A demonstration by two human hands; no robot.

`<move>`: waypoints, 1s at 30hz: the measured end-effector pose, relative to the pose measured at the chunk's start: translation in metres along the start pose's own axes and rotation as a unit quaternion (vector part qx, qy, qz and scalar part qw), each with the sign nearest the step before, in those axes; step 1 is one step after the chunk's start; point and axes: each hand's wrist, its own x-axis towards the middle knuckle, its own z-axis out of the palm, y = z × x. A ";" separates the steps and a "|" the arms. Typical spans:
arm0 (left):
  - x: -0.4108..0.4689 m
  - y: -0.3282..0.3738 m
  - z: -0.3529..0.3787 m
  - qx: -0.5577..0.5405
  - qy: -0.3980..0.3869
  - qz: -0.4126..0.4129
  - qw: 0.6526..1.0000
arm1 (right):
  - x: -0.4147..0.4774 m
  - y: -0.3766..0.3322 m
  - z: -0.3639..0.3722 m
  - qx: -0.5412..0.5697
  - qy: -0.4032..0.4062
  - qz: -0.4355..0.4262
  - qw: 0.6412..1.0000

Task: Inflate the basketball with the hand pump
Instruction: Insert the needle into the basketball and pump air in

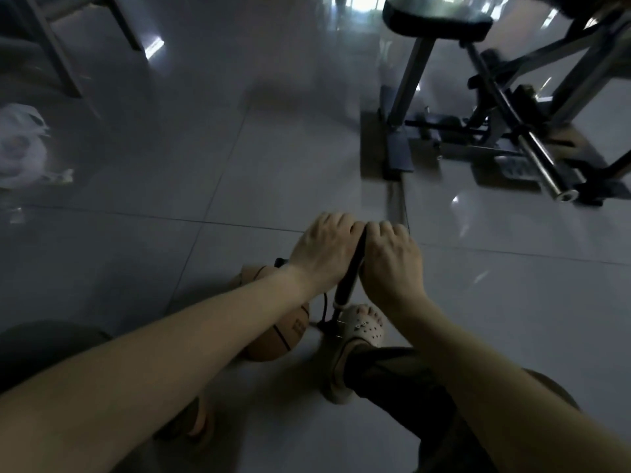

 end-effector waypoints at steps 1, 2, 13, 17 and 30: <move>-0.009 0.006 0.013 0.010 -0.007 -0.005 1.000 | -0.009 -0.002 0.012 -0.001 -0.002 0.007 1.000; -0.019 0.013 0.030 0.025 -0.024 -0.014 0.999 | -0.020 -0.003 0.025 -0.001 -0.007 0.009 1.000; -0.057 0.013 0.143 0.049 -0.116 -0.041 0.991 | -0.046 0.006 0.139 0.018 -0.126 0.053 0.990; -0.065 0.018 0.160 0.058 -0.160 -0.044 0.984 | -0.052 0.005 0.161 0.030 -0.173 0.094 0.980; -0.018 0.006 0.034 -0.018 -0.163 0.011 0.986 | -0.017 0.010 0.023 0.015 -0.182 -0.017 0.983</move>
